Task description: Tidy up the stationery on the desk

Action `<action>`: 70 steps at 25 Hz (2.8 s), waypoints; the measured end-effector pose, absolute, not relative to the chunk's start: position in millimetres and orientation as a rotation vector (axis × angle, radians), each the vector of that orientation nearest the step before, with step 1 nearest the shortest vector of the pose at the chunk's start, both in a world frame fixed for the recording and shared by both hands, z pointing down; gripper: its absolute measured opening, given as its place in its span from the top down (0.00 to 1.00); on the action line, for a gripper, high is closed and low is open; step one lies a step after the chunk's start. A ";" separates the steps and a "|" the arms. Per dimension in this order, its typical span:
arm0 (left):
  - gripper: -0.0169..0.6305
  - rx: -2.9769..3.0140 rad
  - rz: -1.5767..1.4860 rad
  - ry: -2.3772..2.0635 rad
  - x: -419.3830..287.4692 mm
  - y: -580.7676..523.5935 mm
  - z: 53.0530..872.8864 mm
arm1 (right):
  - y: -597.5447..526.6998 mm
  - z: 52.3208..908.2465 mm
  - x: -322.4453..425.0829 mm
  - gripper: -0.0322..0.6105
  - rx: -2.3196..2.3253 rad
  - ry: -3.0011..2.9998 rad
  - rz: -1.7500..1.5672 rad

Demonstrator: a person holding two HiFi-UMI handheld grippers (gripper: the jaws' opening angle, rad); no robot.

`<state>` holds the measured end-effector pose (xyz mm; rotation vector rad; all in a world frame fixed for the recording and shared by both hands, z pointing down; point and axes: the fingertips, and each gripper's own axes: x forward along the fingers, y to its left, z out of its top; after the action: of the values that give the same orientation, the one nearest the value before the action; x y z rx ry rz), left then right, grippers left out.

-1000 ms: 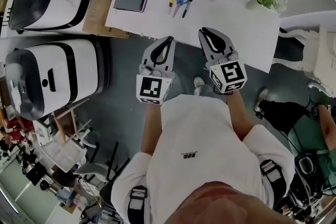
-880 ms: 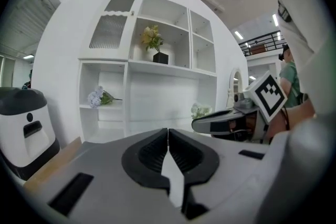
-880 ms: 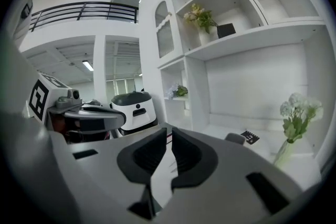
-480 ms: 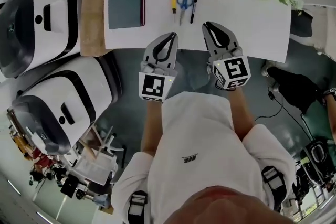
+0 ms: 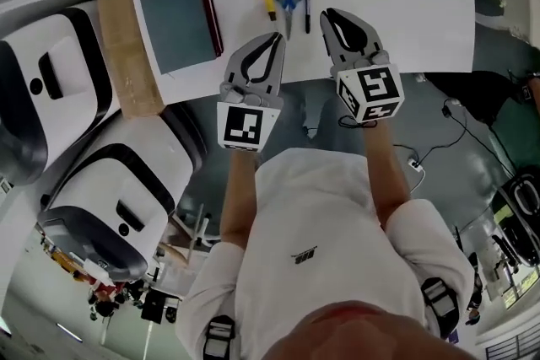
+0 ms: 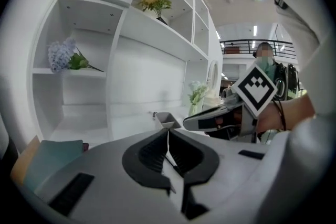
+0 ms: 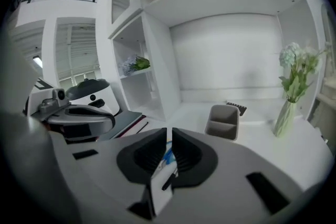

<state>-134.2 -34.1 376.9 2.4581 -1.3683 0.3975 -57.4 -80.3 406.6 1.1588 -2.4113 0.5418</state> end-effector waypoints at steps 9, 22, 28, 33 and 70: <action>0.97 2.471 0.408 -1.322 -130.0 -60.6 419.7 | -109.7 474.5 -57.9 0.93 1.178 -2.268 0.670; 0.97 2.534 0.500 -1.256 -118.9 -91.5 466.0 | -139.4 533.5 -62.2 0.89 1.151 -2.188 0.773; 0.97 2.555 0.517 -1.250 -118.0 -98.9 473.5 | -147.6 555.1 -66.5 0.88 1.143 -2.168 0.830; 0.97 2.534 0.501 -1.260 -122.9 -100.4 474.2 | -150.2 562.9 -69.2 0.85 1.126 -2.139 0.826; 0.97 2.551 0.435 -1.260 -108.4 -133.8 441.5 | -177.1 433.1 -42.2 0.89 1.300 -2.448 0.672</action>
<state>-108.4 -133.8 441.5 2.5510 -1.2604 0.4348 -42.2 -177.1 433.1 1.3001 -2.4481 0.6722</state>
